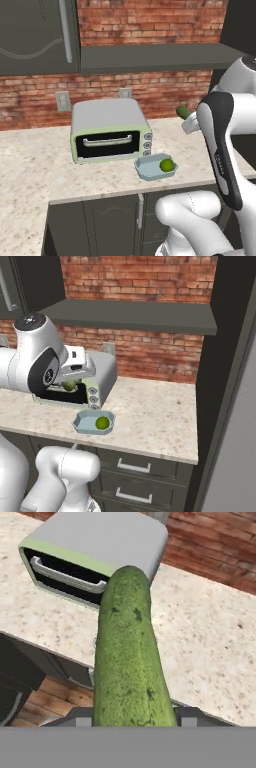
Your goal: Take the lime and cucumber out of the freezer and place them in the tupperware container on the counter. Then put the tupperware containing the vegetables back in the freezer.
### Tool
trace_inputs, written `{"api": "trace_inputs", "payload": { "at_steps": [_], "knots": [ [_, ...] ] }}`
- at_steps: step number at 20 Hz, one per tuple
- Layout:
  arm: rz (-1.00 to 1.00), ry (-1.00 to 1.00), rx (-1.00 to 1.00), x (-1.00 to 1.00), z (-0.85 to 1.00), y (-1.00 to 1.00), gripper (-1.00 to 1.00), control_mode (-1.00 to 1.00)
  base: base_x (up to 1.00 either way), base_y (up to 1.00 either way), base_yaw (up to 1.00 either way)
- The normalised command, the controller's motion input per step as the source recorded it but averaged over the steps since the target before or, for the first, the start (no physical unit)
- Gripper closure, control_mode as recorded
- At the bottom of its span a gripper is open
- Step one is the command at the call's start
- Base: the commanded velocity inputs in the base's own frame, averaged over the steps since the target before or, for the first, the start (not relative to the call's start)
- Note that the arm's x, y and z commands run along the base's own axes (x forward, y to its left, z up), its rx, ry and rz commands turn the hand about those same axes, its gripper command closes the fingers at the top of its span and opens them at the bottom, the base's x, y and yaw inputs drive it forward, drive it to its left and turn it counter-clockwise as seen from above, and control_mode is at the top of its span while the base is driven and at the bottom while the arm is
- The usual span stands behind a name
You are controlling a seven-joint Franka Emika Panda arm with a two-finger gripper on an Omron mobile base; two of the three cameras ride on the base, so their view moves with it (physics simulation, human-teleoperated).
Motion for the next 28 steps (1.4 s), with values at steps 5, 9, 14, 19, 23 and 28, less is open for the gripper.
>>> {"api": "trace_inputs", "payload": {
  "at_steps": [5,9,14,19,23,28],
  "knots": [
    [0.31,0.26,-0.18,0.11,-0.56,0.04,1.0,-1.0,0.0,0.0,0.0],
    [0.35,0.19,-0.11,0.08,-0.52,0.0,1.0,-1.0,0.0,0.0,0.0],
    [0.41,0.05,-0.03,0.1,-0.45,0.0,1.0,-1.0,0.0,0.0,0.0],
    [0.4,0.0,0.0,0.29,-0.35,0.0,1.0,-1.0,0.0,0.0,0.0],
    [0.25,0.0,0.0,0.05,-0.22,-0.01,1.0,-1.0,0.0,0.0,0.0],
    [0.04,0.0,0.0,0.27,-0.32,0.0,1.0,-1.0,0.0,0.0,0.0]
  ]
}}
